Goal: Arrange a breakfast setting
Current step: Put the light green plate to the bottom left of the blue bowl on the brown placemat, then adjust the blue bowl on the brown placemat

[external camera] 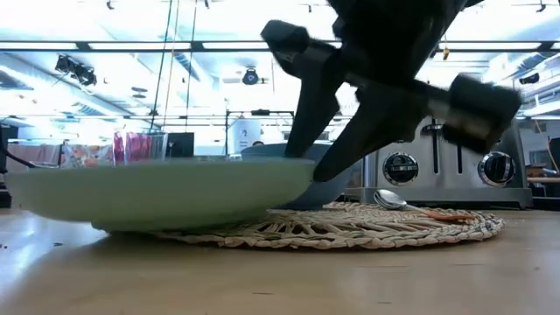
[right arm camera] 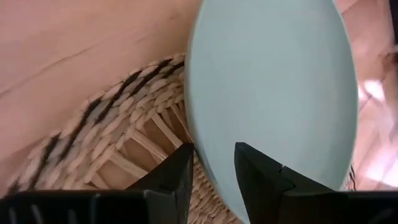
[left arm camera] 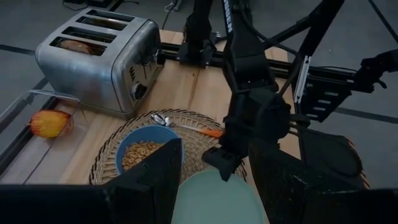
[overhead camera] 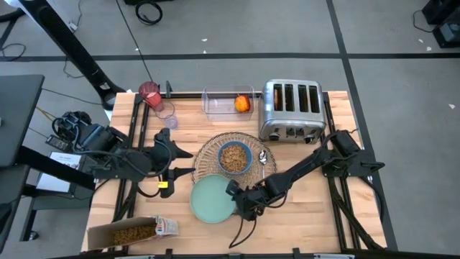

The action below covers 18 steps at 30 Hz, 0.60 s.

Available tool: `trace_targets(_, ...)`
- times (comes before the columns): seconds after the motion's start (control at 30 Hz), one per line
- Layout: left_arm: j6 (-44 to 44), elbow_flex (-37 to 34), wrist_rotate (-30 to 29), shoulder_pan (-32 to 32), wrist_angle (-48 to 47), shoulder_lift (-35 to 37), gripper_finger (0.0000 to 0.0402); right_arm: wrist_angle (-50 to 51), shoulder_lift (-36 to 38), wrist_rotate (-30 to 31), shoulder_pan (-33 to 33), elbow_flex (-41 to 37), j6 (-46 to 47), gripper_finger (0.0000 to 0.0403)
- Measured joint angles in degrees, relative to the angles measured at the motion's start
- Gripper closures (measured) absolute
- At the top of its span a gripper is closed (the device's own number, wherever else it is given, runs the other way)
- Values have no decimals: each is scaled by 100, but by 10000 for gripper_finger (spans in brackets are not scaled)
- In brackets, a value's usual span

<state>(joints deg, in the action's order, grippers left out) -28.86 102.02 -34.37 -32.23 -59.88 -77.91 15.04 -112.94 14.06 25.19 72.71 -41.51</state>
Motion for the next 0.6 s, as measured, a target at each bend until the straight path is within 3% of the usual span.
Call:
trace_targets(0.2, 0, -2, 2, -2, -2, 0, 209, 464, 528, 185, 171, 0, 814, 277)
trace_targets(0.4, 2, -2, 2, 0, 0, 0, 209, 1028, 1407, 212, -126, 11, 3241, 277)
trace_targets(0.53, 20, -2, -23, 4, 0, 0, 209, 1109, 1571, 258, -688, 11, 3480, 277)
trace_targets(0.6, 18, -2, -54, 25, 4, 0, 209, 1069, 1503, -22, -958, 11, 3354, 277)
